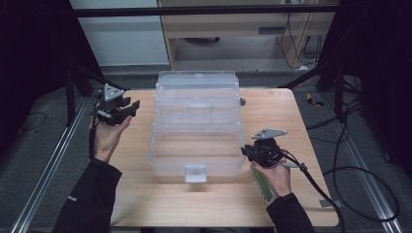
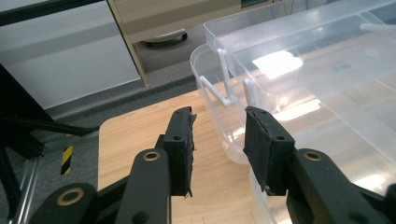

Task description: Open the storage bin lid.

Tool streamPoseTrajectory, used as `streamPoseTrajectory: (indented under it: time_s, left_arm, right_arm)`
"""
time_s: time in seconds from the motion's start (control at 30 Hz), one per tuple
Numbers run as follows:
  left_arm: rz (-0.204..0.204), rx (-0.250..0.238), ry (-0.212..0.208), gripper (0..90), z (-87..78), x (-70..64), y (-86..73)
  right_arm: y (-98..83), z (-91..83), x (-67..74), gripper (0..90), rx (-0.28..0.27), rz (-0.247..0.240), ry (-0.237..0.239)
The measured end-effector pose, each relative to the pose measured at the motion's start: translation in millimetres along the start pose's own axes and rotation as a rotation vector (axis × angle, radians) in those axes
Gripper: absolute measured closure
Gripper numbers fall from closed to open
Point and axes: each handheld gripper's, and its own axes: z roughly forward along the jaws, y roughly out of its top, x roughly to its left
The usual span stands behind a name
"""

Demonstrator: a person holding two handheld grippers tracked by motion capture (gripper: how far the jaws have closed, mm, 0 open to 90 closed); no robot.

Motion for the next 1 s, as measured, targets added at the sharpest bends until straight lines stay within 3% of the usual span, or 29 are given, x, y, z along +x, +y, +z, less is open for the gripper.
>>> streamPoseTrajectory:
  time_s: [0.13, 0.17, 0.57, 0.73, 0.8, 1.0]
  left_arm:
    - [0.006, 0.009, -0.010, 60.9, -9.9, -4.1, -11.1]
    - [0.015, 0.020, -0.028, 60.3, -12.7, -6.7, -16.9]
    - [0.021, 0.081, -0.086, 59.6, -20.8, -25.8, -57.3]
    - [0.028, 0.121, -0.106, 59.7, -15.4, -36.8, -73.7]
    - [0.045, 0.160, -0.110, 59.7, -9.7, -41.4, -78.4]
    - [0.062, 0.211, -0.130, 59.9, -2.5, -49.9, -87.0]
  right_arm:
    - [0.1, 0.0, -0.3, 77.8, 0.000, -0.002, 0.002]
    - [0.1, 0.0, -0.6, 77.7, 0.001, -0.004, 0.004]
    - [0.3, 0.1, -1.4, 77.6, 0.003, -0.001, 0.009]
    - [0.3, 0.0, -1.3, 77.6, 0.003, 0.001, 0.010]
    - [0.1, 0.0, -1.4, 77.6, 0.001, 0.002, 0.011]
    - [-0.6, -0.2, -1.8, 77.6, -0.001, 0.005, 0.011]
